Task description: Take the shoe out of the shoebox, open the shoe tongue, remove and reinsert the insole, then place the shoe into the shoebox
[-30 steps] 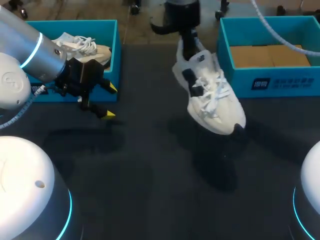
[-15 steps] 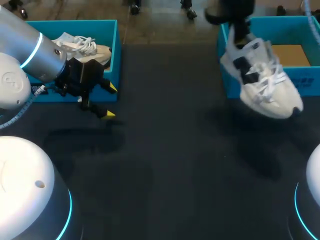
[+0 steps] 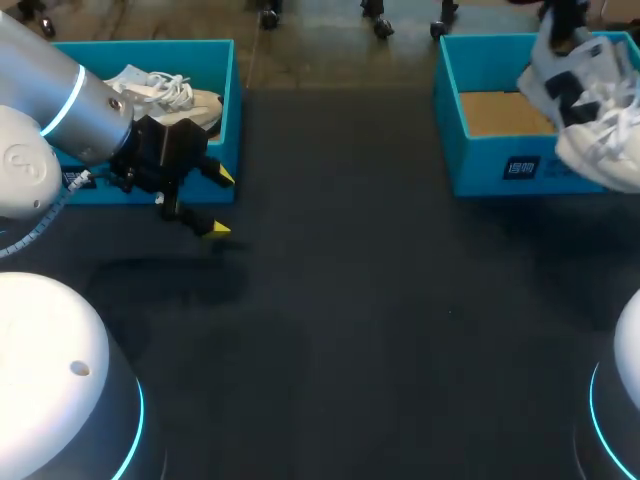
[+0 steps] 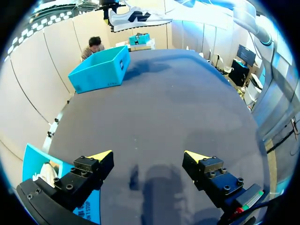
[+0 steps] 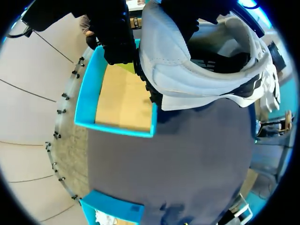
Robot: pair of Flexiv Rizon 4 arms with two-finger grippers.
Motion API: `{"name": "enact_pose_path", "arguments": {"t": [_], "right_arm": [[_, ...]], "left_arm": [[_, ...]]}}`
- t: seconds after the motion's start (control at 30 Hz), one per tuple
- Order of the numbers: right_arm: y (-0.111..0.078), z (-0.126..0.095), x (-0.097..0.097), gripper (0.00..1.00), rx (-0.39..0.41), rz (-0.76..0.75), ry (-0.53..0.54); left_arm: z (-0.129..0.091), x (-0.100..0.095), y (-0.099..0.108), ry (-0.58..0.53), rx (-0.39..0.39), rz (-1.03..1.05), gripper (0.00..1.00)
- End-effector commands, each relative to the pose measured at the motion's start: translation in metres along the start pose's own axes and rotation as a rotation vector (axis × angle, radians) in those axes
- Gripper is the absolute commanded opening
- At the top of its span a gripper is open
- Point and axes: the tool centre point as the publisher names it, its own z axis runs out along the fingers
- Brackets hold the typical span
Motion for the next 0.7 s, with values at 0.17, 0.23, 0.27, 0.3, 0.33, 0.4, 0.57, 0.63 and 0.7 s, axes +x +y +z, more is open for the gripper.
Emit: {"name": "enact_pose_path", "arguments": {"t": [0.17,0.23,0.27,0.3,0.33,0.4,0.57,0.63,0.7], "right_arm": [[-0.041,0.003,-0.022,0.0,-0.018,0.031,0.035],[-0.05,0.004,-0.022,0.0,-0.019,0.065,0.03],[-0.053,0.005,-0.022,0.0,-0.013,0.059,0.023],[-0.053,0.004,-0.023,0.0,-0.023,0.051,0.004],[-0.054,0.003,-0.022,0.0,-0.035,0.041,-0.002],[-0.054,0.003,-0.022,0.0,-0.035,0.041,-0.002],[-0.054,0.003,-0.022,0.0,-0.035,0.041,-0.002],[-0.054,0.003,-0.022,0.0,-0.035,0.041,-0.002],[-0.054,0.003,-0.022,0.0,-0.035,0.041,-0.002]], "left_arm": [[0.0,0.0,0.0,0.001,-0.002,0.001,1.0],[0.0,0.0,0.0,0.001,-0.002,0.001,1.0],[0.0,0.0,0.0,0.001,-0.002,0.001,1.0],[0.0,0.0,0.0,0.001,-0.002,0.001,1.0],[0.0,0.0,0.0,0.001,-0.002,0.001,1.0],[0.0,0.0,0.0,0.001,-0.002,0.001,1.0],[0.0,0.0,0.0,0.001,-0.002,0.001,1.0],[0.0,0.0,0.0,0.001,-0.002,0.001,1.0],[0.0,0.0,0.0,0.001,-0.002,0.001,1.0]]}}
